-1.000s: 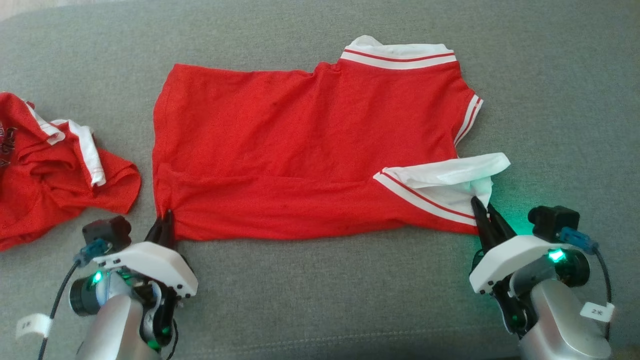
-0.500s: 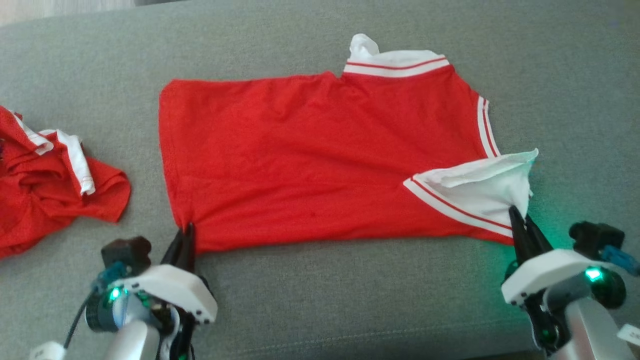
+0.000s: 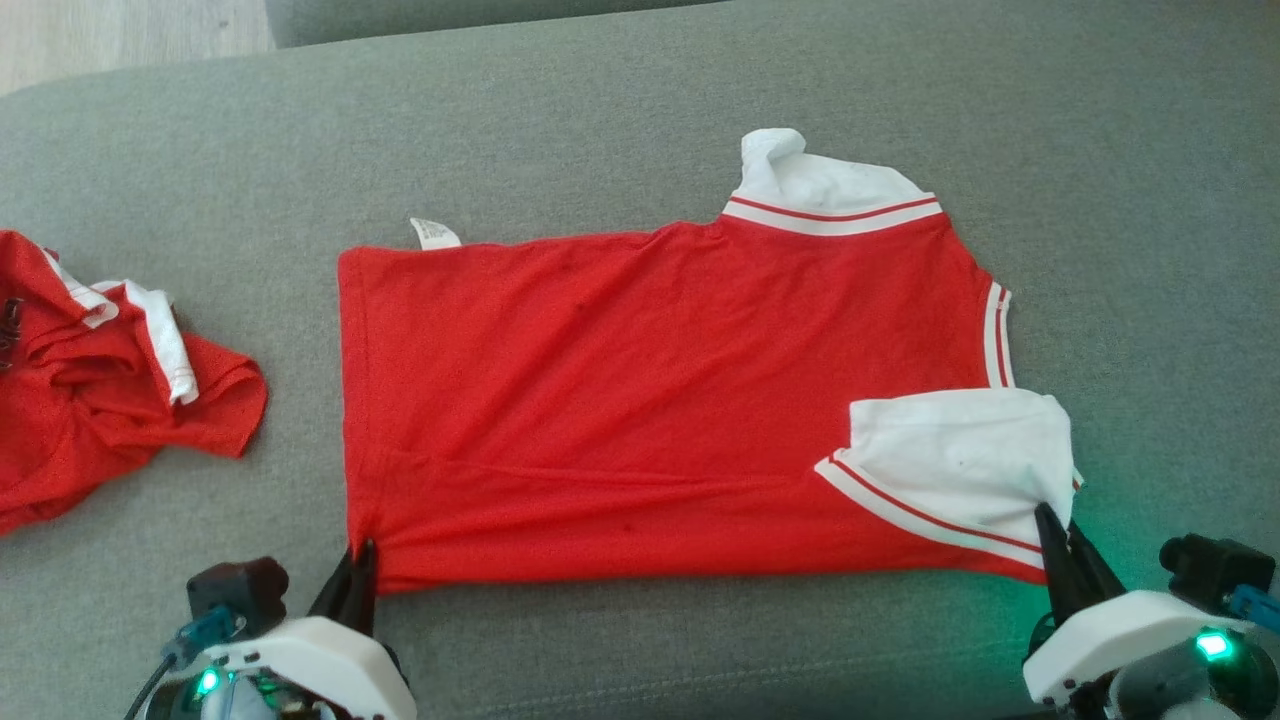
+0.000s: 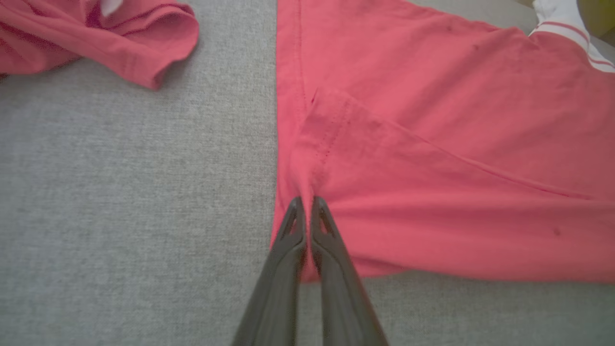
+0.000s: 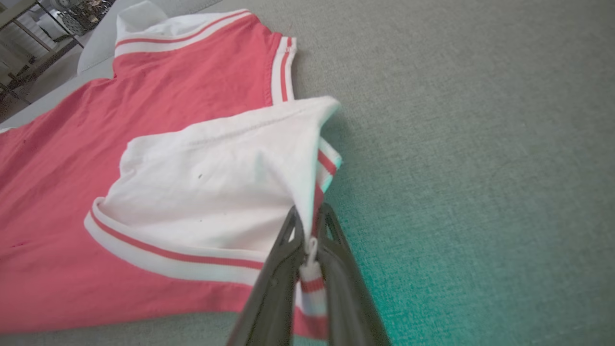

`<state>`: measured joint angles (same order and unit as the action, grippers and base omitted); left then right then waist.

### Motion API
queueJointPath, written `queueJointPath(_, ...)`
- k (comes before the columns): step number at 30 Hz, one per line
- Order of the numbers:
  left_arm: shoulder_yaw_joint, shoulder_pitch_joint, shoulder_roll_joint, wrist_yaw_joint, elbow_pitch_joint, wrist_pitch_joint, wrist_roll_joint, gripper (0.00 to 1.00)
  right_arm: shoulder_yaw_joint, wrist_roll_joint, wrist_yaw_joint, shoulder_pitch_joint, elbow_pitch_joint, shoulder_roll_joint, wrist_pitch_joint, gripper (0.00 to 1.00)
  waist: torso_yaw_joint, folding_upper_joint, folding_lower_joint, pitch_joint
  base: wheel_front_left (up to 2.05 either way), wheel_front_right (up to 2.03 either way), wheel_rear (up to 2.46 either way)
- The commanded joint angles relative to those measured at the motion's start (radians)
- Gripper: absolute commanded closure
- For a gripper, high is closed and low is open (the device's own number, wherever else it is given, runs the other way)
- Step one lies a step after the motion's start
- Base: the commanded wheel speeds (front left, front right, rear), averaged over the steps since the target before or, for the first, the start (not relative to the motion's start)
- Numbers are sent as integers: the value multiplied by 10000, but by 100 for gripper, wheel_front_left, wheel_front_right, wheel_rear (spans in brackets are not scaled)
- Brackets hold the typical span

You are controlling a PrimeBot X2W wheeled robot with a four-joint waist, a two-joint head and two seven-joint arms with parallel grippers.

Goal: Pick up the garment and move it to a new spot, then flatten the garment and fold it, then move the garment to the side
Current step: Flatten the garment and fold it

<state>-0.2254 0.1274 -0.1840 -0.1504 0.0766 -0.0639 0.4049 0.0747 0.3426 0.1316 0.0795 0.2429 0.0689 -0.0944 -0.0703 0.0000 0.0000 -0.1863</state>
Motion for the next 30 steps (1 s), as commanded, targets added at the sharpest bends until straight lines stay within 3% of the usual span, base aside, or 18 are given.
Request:
queueJointPath(1, 445, -166, -178, -47, -306, -120, 152, 100, -64, -67, -9, -64, -456, 110, -59, 100, -26, 0, 0, 21, 0, 0, 0)
queueJointPath(2, 432, -157, -195, -41, -296, -207, 182, 88, -90, -67, -9, -60, -534, 88, -61, 64, -43, 0, 0, 39, 0, 0, 0)
queueJointPath(3, 418, -147, -195, -38, -281, -280, 217, 39, -119, -91, -9, -77, -617, 78, -18, 0, -57, 0, 0, 60, 0, 0, 0)
queueJointPath(4, 409, -132, -170, -14, -279, -316, 284, 0, -154, -108, -9, -109, -719, 71, 56, 0, -73, 0, 0, 85, 0, 0, 0)
queueJointPath(14, 444, -394, -95, -480, -933, 901, -379, 0, -605, -923, -9, -538, -2451, 455, 1496, 0, -20, 0, 0, 613, 0, 0, 0)
queueJointPath(19, 335, -577, -204, -662, -1364, 1426, -905, 0, -815, -1223, -9, -477, -3122, 493, 1428, 0, 4, 0, 0, 812, 0, 0, 0)
queueJointPath(30, 155, -541, -190, -832, -1492, 1428, -1057, 0, -955, -1334, -9, -243, -3592, 364, 1113, 0, 21, 0, 0, 854, 0, 0, 0)
